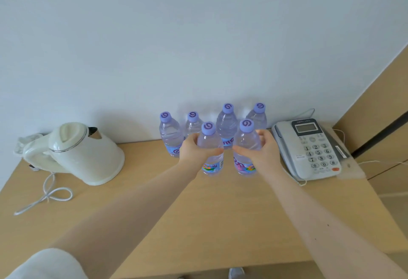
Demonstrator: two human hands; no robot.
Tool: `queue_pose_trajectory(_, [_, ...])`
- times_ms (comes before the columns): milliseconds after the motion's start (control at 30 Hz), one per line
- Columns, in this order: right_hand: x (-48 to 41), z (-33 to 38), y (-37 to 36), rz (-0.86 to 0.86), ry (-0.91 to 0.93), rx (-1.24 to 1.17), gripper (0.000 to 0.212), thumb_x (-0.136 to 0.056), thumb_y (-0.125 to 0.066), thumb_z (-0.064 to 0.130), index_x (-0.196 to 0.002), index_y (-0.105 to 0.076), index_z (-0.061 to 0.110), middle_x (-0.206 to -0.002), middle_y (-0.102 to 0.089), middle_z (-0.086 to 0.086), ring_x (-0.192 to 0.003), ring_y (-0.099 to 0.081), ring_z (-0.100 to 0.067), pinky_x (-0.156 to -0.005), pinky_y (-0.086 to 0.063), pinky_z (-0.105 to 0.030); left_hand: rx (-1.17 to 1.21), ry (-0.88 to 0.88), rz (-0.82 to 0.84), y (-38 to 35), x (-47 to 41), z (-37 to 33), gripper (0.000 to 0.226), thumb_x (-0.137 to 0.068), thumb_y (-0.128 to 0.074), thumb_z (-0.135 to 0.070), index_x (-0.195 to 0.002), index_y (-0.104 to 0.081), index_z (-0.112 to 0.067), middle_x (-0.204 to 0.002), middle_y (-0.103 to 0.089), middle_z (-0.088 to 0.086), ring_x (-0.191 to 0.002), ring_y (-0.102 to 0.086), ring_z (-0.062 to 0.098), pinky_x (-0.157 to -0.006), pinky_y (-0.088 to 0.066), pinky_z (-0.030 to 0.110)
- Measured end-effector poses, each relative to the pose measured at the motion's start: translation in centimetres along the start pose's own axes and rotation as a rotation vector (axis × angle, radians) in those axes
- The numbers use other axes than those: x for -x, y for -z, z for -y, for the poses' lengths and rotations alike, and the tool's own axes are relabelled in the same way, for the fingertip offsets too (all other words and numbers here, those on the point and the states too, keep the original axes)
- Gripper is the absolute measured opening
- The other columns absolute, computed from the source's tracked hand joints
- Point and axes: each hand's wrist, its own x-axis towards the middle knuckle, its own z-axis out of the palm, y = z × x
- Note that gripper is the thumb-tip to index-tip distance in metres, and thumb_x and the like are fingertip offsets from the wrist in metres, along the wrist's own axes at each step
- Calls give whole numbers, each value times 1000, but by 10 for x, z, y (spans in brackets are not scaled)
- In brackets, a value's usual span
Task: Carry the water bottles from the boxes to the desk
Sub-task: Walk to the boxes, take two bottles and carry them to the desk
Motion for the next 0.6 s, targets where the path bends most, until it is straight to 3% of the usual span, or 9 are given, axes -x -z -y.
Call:
queue_pose_trajectory(200, [-22, -18, 6, 26, -53, -33, 54, -59, -92, 23, -100, -57, 29, -104, -64, 5, -94, -62, -9, -77, -46, -24, -12, 45, -43, -25, -11, 0, 51, -67, -87, -19, -109, -58, -19, -93, -60, -9, -90, -58, 16, -74, -44, 27])
queue_pose_trajectory(600, [-43, -32, 4, 68, -24, 16, 52, -61, -90, 17, -85, -52, 41, -92, -60, 19, -85, -58, 3, -78, -47, -27, -4, 73, -87, -39, -25, 9, 56, -67, -87, -16, -113, -54, -22, -99, -60, -11, -100, -58, 16, -81, -46, 27])
